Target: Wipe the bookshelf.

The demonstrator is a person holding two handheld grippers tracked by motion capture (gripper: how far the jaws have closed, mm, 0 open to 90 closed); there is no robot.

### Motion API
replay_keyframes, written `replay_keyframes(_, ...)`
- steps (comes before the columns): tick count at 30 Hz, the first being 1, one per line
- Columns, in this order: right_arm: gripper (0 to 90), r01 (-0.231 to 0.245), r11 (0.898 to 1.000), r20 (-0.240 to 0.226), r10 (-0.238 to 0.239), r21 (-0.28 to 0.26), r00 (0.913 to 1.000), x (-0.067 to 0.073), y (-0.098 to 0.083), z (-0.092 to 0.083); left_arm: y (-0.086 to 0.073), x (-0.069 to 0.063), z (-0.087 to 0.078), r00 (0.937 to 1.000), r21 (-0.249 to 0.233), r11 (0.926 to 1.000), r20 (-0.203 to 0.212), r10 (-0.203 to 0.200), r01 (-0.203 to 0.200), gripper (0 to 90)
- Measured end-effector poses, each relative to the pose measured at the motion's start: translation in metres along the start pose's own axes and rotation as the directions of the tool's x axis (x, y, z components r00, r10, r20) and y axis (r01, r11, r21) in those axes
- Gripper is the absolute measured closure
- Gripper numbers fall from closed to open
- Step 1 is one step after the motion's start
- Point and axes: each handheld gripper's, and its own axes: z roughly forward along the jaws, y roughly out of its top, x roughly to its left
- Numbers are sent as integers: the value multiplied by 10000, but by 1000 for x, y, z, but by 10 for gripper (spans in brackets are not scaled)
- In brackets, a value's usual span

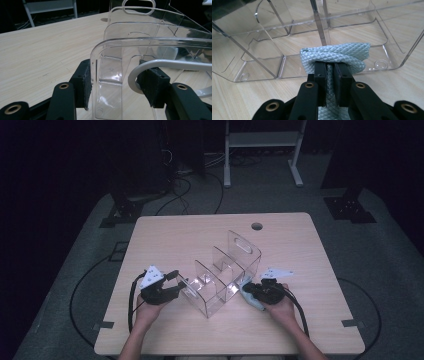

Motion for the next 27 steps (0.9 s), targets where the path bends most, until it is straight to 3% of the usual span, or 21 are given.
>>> replay_keyframes(7,816,6,9979,-108,-13,-643,9999,5,11,-14,0,0,0,10000,2,10000,32,2,-2,459)
replay_keyframes(10,816,-93,9991,-113,88,-420,9999,3,5,-7,0,0,0,10000,-19,10000,-1,-27,27,458)
replay_keyframes(13,816,-206,9997,-26,207,154,9998,-2,-4,5,0,0,0,10000,10,10000,-32,-19,19,458)
replay_keyframes(15,816,-241,9996,5,241,175,9997,-1,-2,4,0,0,0,10000,14,10000,-20,-16,16,458)
replay_keyframes(20,816,-15,9983,-58,12,-590,10000,6,10,-12,0,0,0,10000,-23,10000,26,-80,80,457)
replay_keyframes(27,816,-236,9994,55,235,253,9997,-2,-8,10,-1,0,1,9999,-40,9999,-35,-107,107,454)
